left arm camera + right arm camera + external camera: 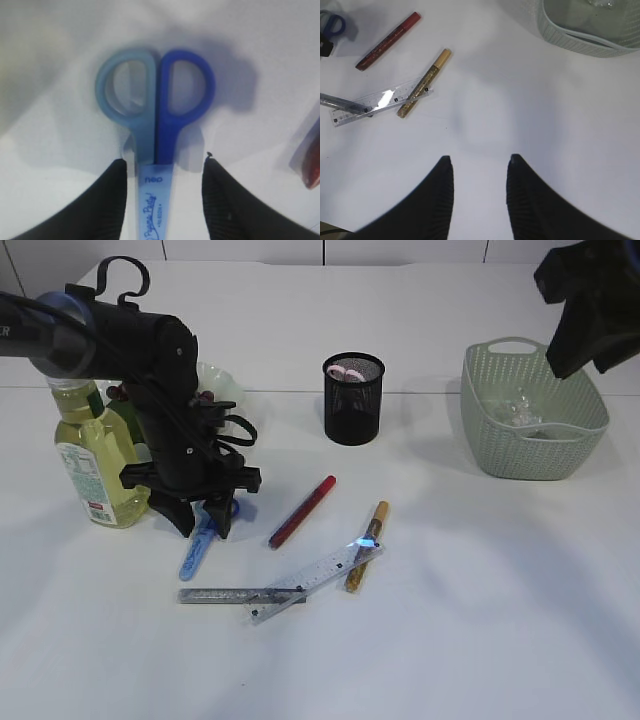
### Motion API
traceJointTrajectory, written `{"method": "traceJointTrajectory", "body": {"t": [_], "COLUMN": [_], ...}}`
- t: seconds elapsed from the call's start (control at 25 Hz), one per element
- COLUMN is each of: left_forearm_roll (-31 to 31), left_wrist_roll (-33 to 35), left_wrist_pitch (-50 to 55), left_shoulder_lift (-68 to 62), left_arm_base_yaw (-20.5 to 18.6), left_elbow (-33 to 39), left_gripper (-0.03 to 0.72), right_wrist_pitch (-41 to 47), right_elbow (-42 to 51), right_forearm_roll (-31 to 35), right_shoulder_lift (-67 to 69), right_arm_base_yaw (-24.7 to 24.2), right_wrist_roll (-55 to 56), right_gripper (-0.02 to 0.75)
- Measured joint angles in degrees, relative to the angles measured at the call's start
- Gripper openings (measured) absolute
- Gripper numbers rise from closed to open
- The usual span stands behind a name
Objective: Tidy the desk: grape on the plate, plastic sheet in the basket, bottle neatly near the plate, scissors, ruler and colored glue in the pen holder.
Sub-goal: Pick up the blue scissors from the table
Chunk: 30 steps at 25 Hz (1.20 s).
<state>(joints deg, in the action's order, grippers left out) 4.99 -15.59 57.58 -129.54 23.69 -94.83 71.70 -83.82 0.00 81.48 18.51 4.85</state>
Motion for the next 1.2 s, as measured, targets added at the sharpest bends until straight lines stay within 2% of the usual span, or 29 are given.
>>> {"method": "traceJointTrajectory", "body": {"t": [1.2], "left_forearm_roll": [0.4], "left_wrist_roll": [1.2], "left_wrist_pitch": [-0.2], "left_shoulder_lift": [-1.1], "left_arm_base_yaw": [0.0], "left_elbow": [-0.2], "left_gripper": [0.34], "right_wrist_pitch": [0.0], "right_elbow": [0.0], "right_forearm_roll": [0.0], "right_shoulder_lift": [0.0], "right_arm_base_yaw": [0.0], "right_wrist_roll": [-0.1], "right_gripper": [0.297]}}
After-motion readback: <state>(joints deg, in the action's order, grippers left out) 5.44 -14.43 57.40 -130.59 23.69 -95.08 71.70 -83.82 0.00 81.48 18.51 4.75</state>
